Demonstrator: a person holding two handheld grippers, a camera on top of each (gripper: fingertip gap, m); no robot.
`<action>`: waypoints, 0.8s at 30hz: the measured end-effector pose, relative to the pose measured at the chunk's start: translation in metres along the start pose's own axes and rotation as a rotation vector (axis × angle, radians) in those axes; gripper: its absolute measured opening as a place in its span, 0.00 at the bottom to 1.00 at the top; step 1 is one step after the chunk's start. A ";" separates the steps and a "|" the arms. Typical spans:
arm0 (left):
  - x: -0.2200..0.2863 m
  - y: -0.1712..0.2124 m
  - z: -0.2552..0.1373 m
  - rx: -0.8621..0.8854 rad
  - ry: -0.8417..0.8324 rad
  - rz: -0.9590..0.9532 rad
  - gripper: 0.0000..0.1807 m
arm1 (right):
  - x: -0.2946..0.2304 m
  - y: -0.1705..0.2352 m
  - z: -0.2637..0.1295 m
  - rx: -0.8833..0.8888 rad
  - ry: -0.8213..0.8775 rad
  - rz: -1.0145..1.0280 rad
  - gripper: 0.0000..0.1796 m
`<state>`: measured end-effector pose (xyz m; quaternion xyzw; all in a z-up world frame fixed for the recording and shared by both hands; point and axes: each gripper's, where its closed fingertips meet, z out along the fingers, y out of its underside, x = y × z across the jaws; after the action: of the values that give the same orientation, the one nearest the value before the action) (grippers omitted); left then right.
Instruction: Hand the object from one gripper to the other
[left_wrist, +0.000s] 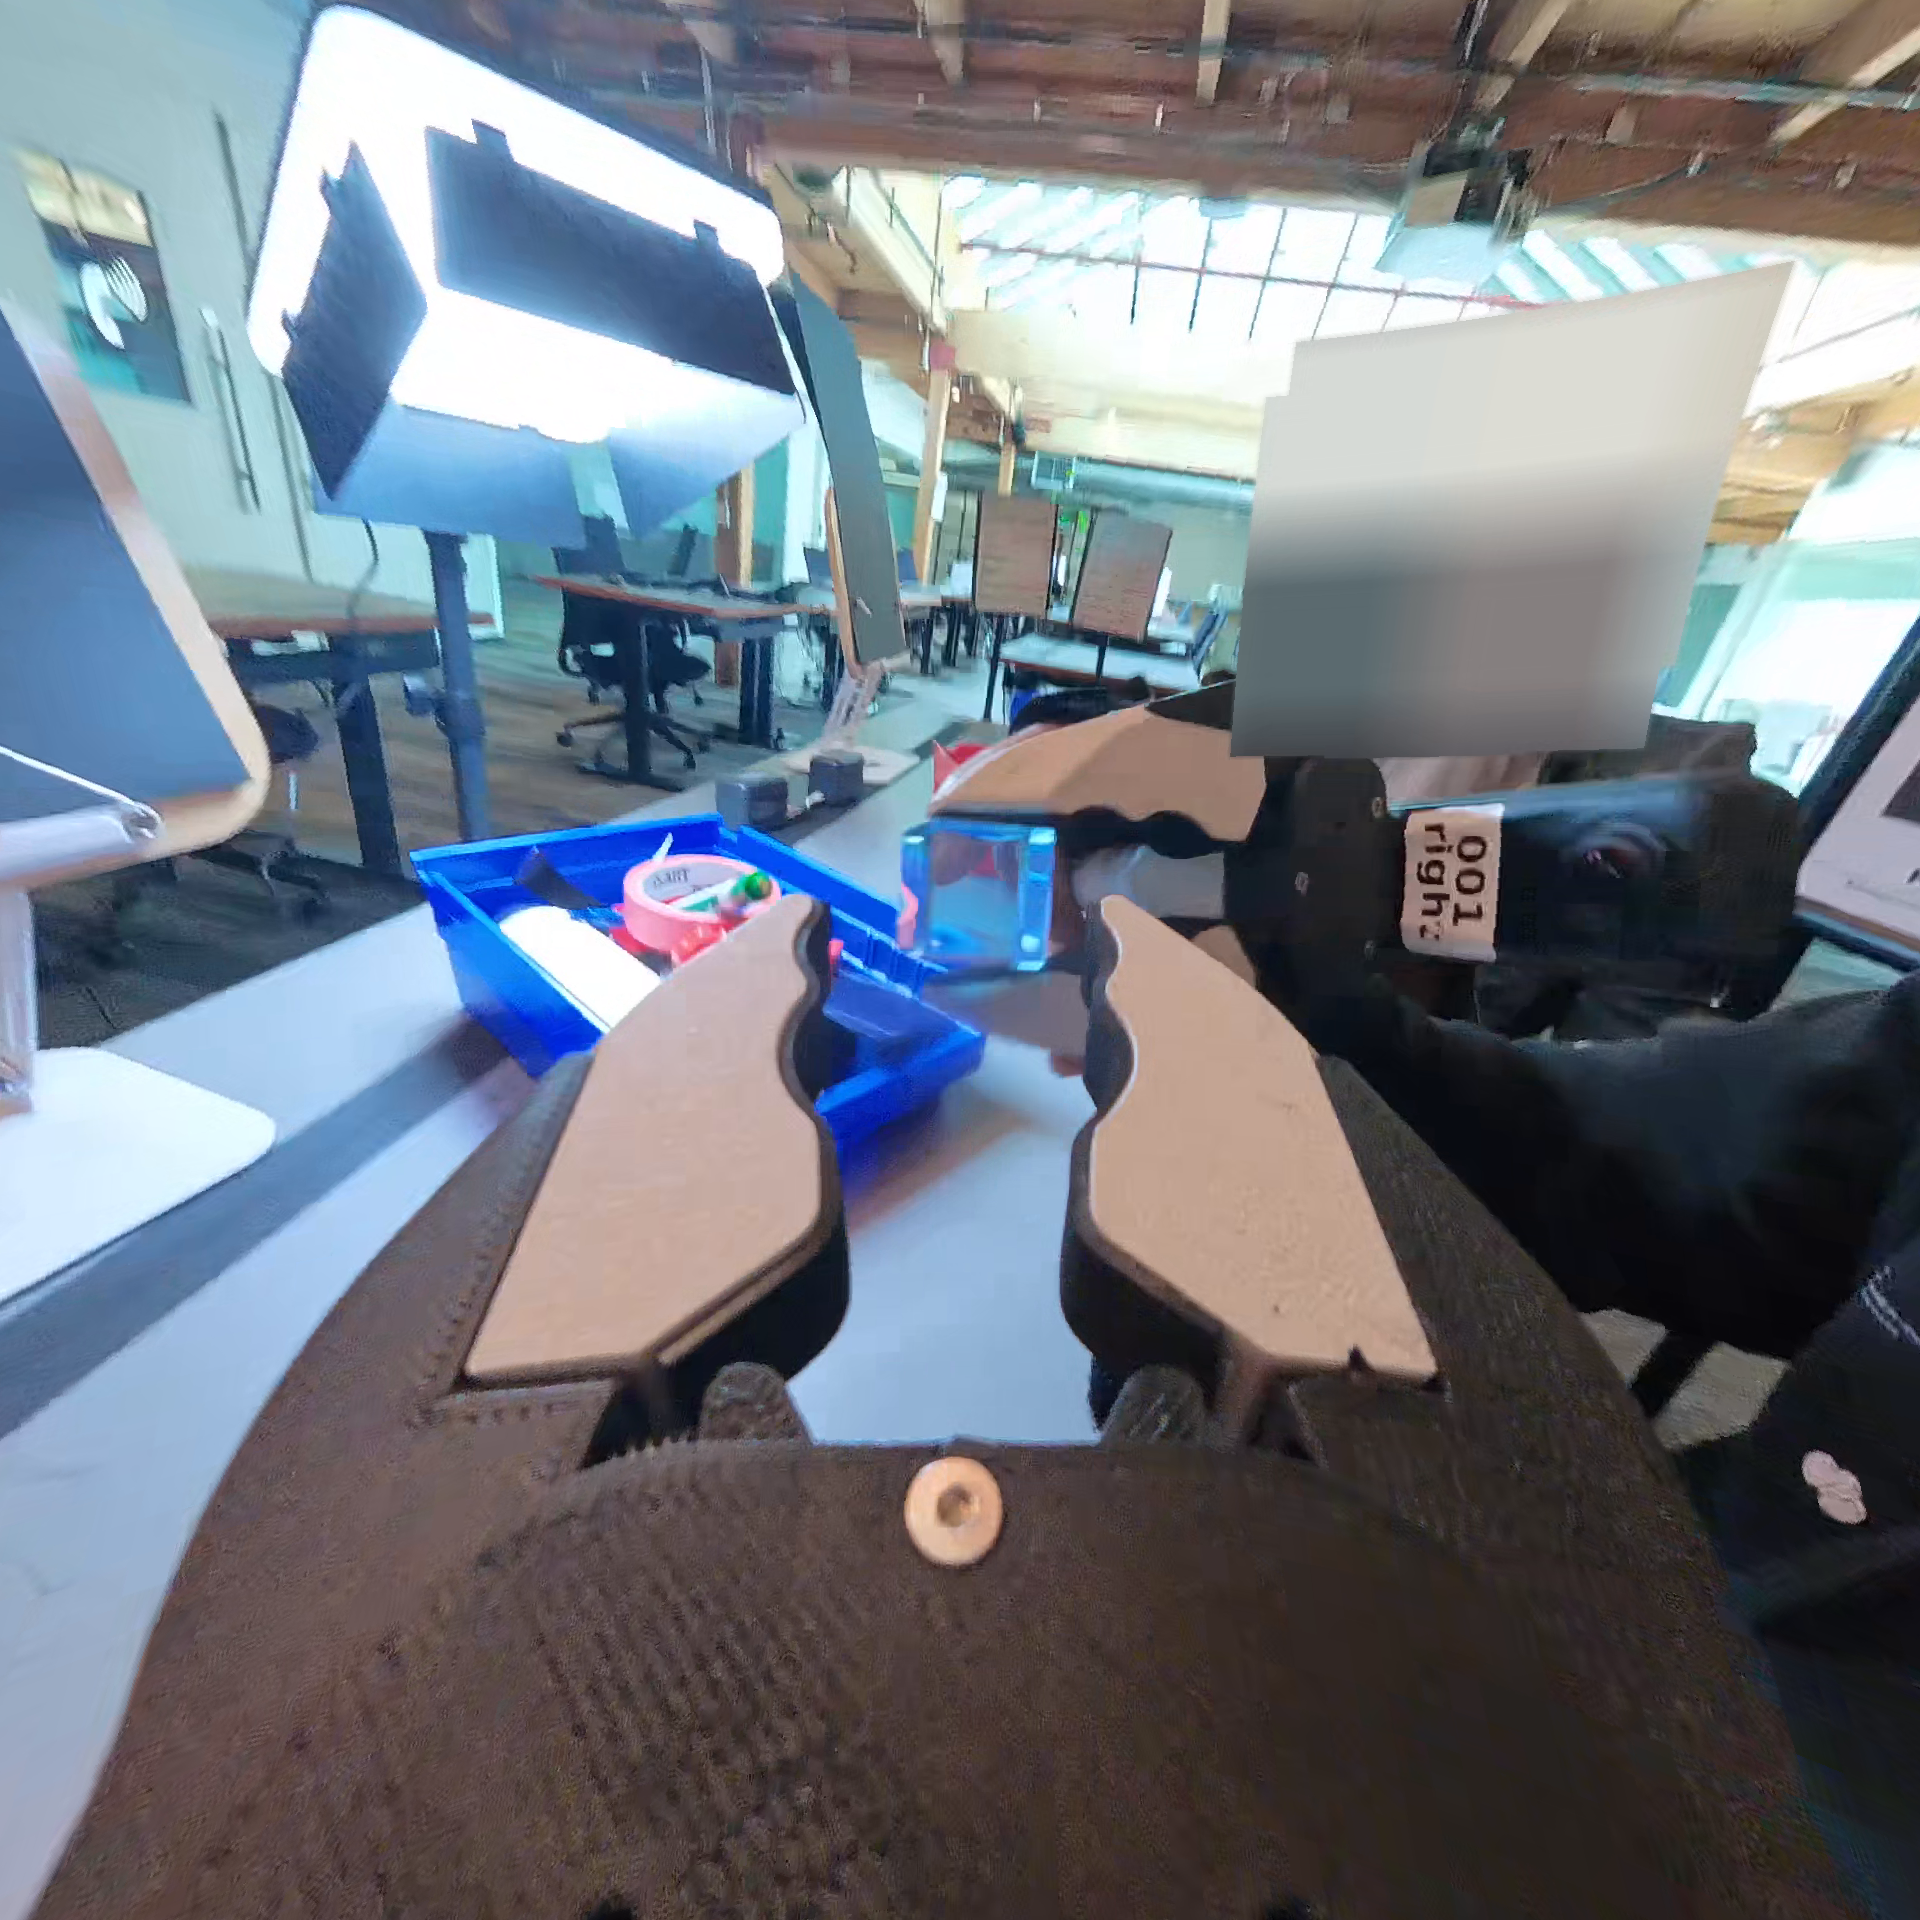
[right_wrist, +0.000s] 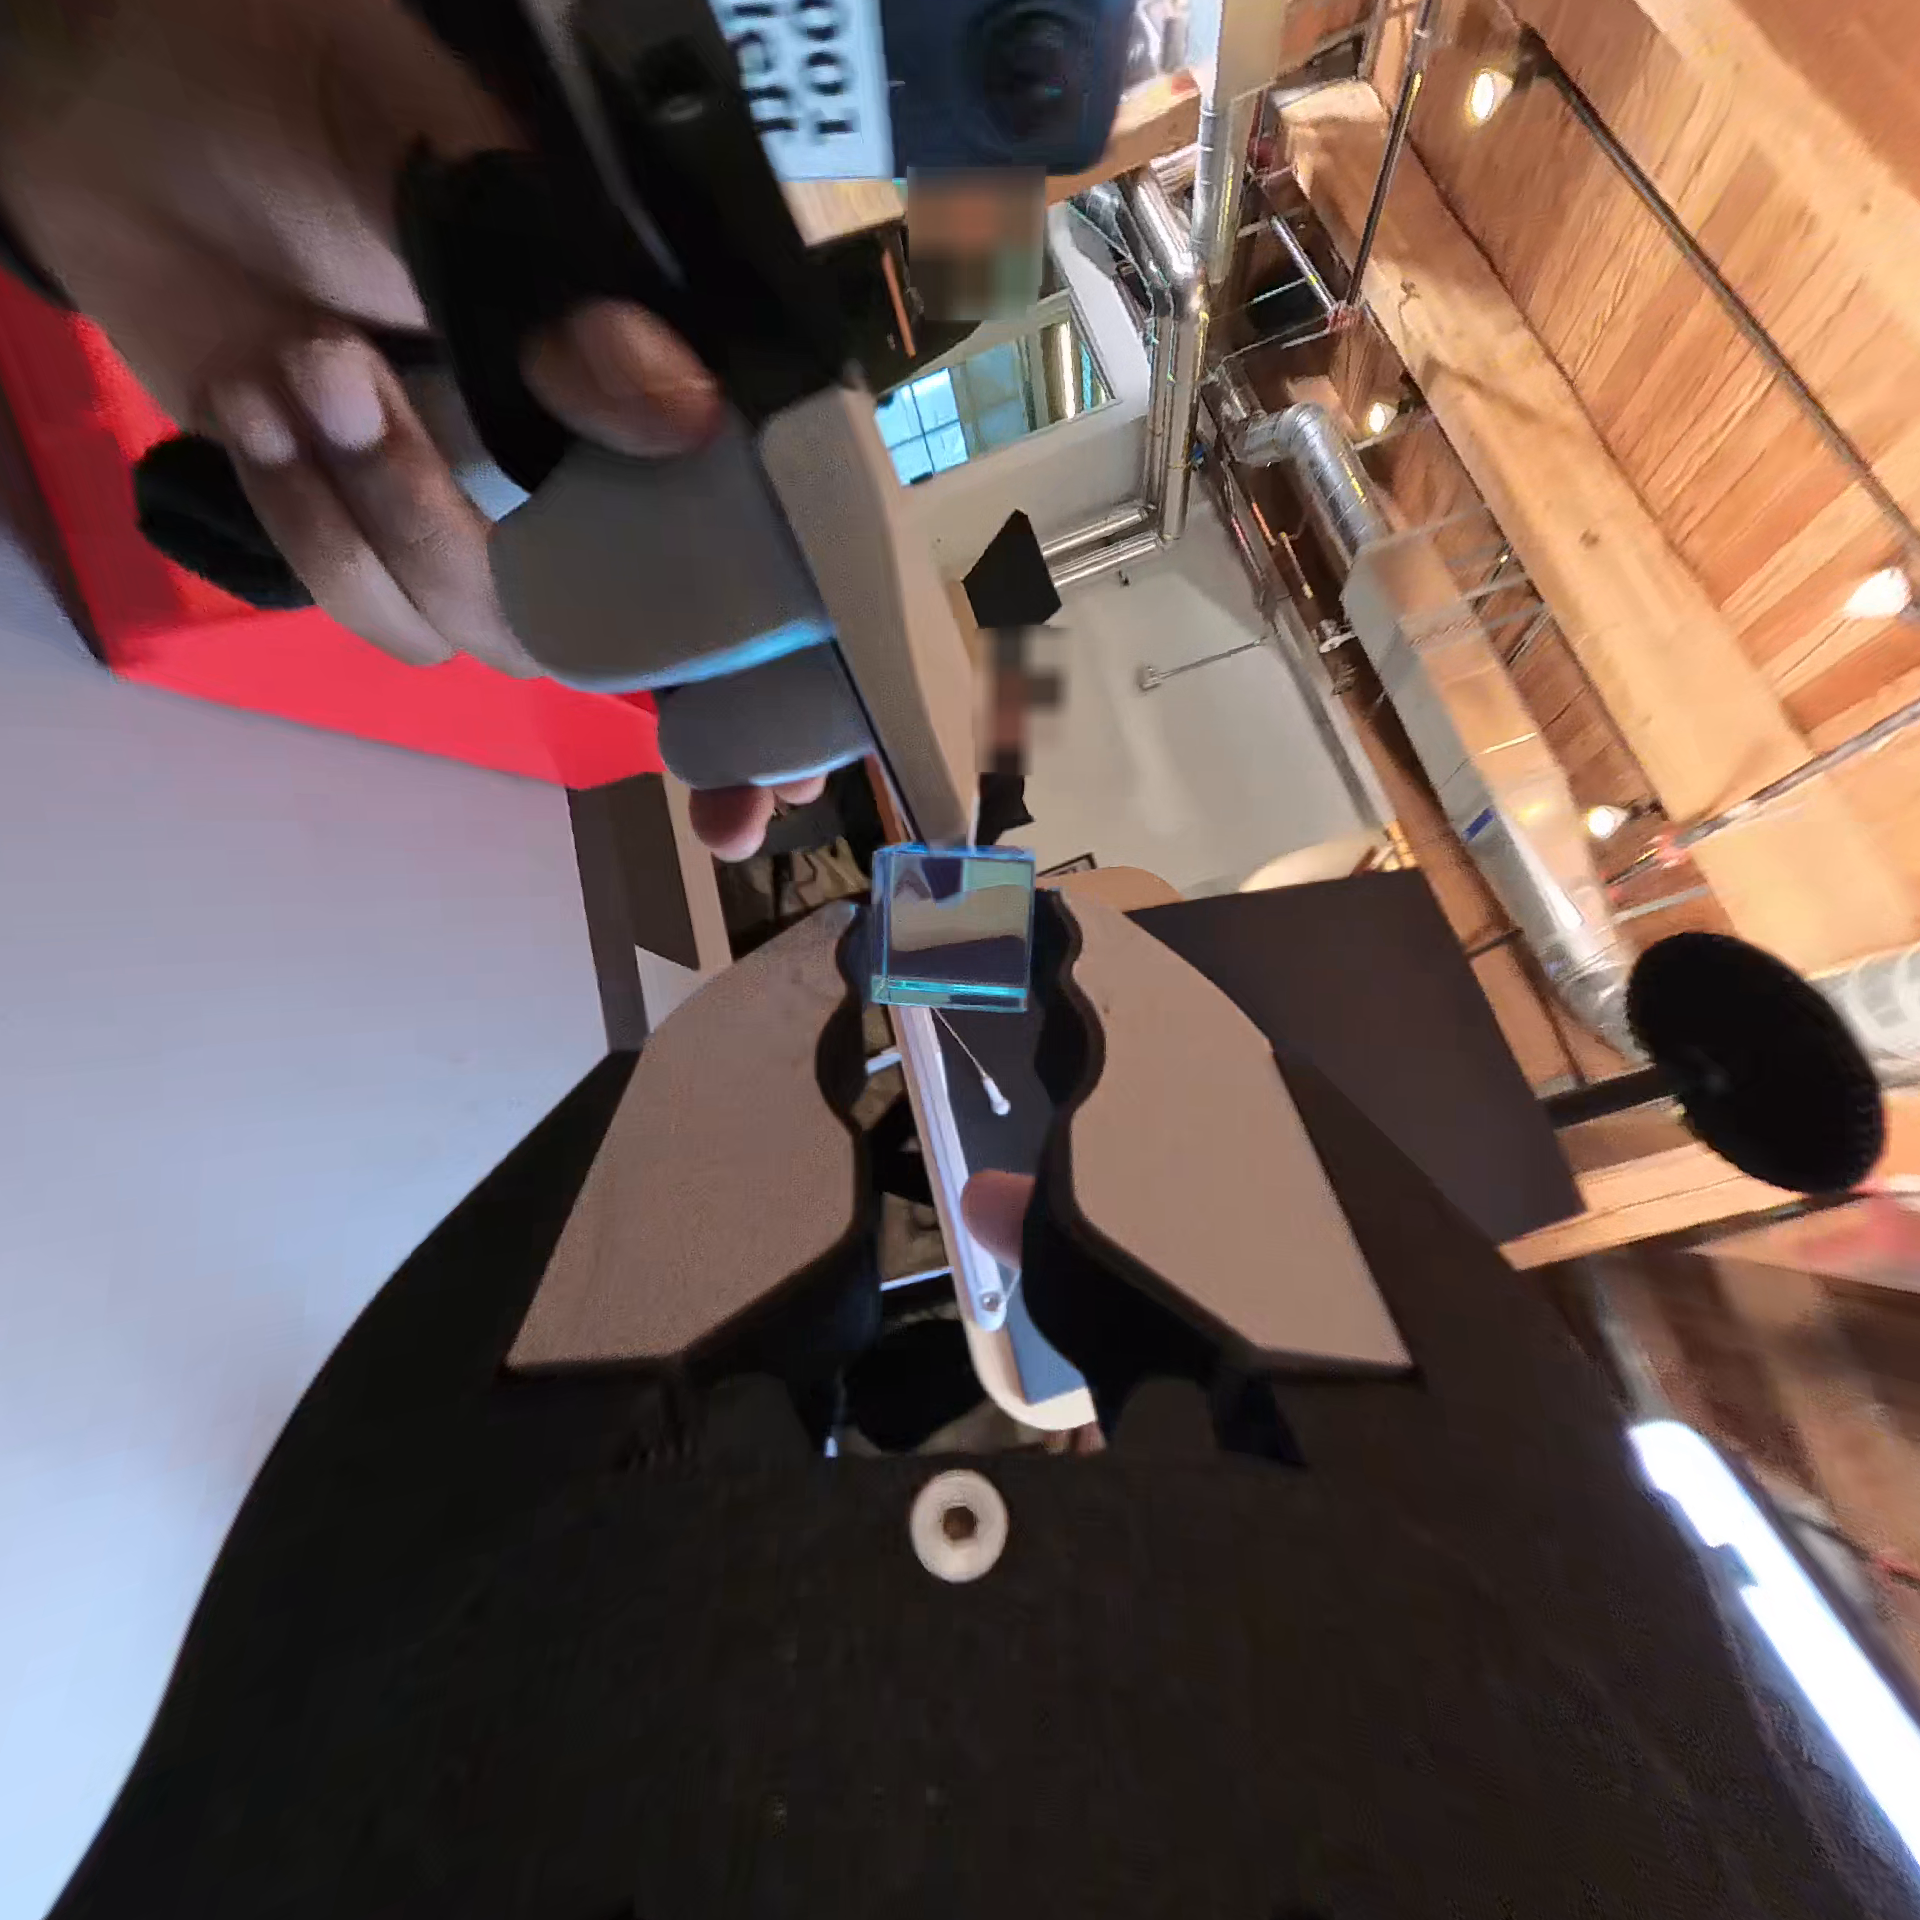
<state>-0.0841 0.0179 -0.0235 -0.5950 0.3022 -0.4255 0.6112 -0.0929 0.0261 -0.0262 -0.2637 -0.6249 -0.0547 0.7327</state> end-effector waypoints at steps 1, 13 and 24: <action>0.001 0.007 0.003 -0.040 -0.001 0.020 0.25 | -0.007 0.000 0.004 -0.009 -0.003 -0.039 0.16; 0.032 -0.005 -0.017 0.155 0.250 0.179 0.15 | 0.000 -0.036 -0.023 0.365 -0.573 1.091 0.26; 0.027 0.001 -0.017 0.028 0.317 -0.101 0.25 | 0.007 -0.043 -0.030 0.377 -0.294 0.543 0.14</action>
<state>-0.0869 -0.0138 -0.0227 -0.5261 0.3586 -0.5485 0.5420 -0.0823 -0.0226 -0.0080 -0.2855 -0.6297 0.2967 0.6587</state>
